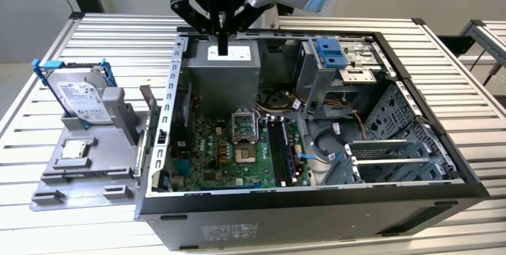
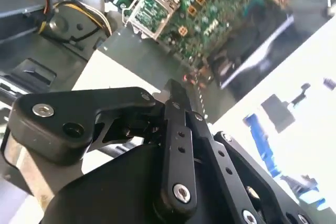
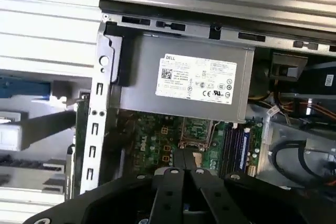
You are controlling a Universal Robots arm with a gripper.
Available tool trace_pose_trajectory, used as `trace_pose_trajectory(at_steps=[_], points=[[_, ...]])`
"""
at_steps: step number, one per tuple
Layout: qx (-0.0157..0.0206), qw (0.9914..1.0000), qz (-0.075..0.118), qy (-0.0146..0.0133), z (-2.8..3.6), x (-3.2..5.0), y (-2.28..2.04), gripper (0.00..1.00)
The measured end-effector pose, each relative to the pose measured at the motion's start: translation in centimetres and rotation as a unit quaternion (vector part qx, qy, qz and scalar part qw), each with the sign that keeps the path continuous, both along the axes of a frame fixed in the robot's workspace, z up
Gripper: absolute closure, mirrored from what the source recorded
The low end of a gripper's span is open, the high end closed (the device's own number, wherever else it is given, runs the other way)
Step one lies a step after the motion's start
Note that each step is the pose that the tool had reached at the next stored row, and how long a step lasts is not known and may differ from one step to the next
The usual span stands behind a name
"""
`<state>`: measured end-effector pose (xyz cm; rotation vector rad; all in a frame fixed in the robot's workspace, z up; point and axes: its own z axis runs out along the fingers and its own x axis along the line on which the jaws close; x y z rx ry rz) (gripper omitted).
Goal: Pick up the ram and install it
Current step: 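Press down the ram until it locks into place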
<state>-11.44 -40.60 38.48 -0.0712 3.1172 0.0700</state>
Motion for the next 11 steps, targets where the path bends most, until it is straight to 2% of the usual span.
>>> trace_pose_trajectory(at_steps=[3,5,8,11], points=[[0.0012,0.99948,-0.032,0.0013,0.44,-0.38,0.4,1.0],[0.0017,0.99894,-0.046,0.0019,0.62,-0.54,0.57,1.0],[0.0023,0.99835,-0.057,0.0023,0.76,-0.66,0.72,1.0],[0.0022,0.99831,-0.058,0.0024,0.78,-0.67,0.72,1.0]])
